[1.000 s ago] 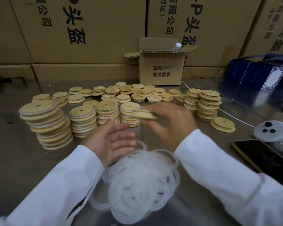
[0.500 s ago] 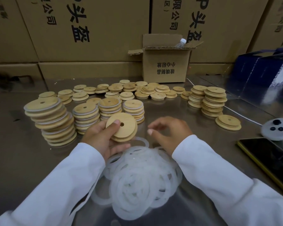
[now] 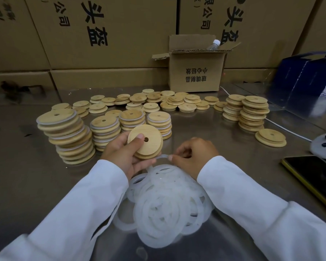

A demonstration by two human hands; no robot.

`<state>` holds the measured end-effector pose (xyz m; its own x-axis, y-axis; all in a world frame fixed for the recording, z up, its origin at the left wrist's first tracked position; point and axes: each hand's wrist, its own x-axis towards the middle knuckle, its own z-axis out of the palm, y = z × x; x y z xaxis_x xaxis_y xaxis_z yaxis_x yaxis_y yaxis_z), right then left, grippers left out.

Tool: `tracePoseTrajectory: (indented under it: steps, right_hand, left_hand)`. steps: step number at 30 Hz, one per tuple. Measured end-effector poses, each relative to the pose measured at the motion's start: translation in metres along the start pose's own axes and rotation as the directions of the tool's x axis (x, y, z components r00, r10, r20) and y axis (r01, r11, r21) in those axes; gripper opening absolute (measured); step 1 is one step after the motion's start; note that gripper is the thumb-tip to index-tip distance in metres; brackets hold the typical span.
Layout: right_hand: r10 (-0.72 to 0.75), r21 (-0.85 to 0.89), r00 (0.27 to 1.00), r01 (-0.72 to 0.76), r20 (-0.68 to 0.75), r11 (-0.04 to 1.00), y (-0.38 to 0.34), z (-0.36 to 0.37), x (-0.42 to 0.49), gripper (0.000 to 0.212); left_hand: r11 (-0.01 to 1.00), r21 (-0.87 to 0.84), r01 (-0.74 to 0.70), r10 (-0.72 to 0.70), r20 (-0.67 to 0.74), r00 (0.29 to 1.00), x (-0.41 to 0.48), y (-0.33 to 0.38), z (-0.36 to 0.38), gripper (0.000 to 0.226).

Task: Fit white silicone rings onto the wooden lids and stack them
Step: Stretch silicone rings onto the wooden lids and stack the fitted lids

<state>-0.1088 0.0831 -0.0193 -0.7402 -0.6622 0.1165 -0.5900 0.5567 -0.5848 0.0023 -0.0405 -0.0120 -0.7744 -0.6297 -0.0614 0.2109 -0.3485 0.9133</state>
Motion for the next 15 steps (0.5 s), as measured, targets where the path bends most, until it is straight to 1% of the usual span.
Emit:
tracePoseTrajectory:
  steps: [4,7,8,10,12,13,14,15]
  right_hand:
    - [0.086,0.169,0.996,-0.089,0.025,0.982,-0.005,0.005,-0.001,0.02]
    - [0.116,0.289,0.992,-0.124,0.045,0.949,-0.006,0.004,-0.002,0.018]
    - [0.116,0.346,0.993,-0.117,0.024,0.931,-0.007,0.002,-0.002,0.017]
    - [0.07,0.446,0.991,-0.013,-0.112,0.895,-0.008,-0.005,-0.002,0.016]
    - [0.005,0.553,0.972,0.13,-0.235,0.823,-0.011,-0.015,-0.002,0.014]
    - [0.002,0.626,0.97,0.156,-0.243,0.764,-0.011,-0.018,-0.002,0.012]
    - [0.02,0.71,0.979,0.133,-0.203,0.691,-0.012,-0.021,-0.004,0.01]
    - [0.034,0.79,0.991,0.079,-0.126,0.609,-0.013,-0.023,-0.005,0.01]
  left_hand:
    - [1.0,-0.012,0.002,-0.002,-0.006,1.0,0.001,0.001,0.001,0.013]
    - [1.0,-0.019,-0.017,0.017,-0.032,0.999,0.002,0.0,0.0,0.013]
    - [0.999,-0.019,-0.03,0.029,-0.053,0.998,0.003,0.001,-0.001,0.013]
    - [0.998,-0.029,-0.054,0.051,-0.094,0.994,0.005,0.002,-0.003,0.013]
    - [0.998,-0.038,-0.053,0.049,-0.118,0.992,0.007,0.003,-0.005,0.012]
    - [0.998,-0.038,-0.048,0.043,-0.129,0.991,0.007,0.003,-0.006,0.013]
    - [0.999,-0.033,-0.04,0.035,-0.135,0.99,0.008,0.002,-0.006,0.016]
    - [0.999,-0.025,-0.029,0.025,-0.137,0.99,0.008,0.002,-0.006,0.019]
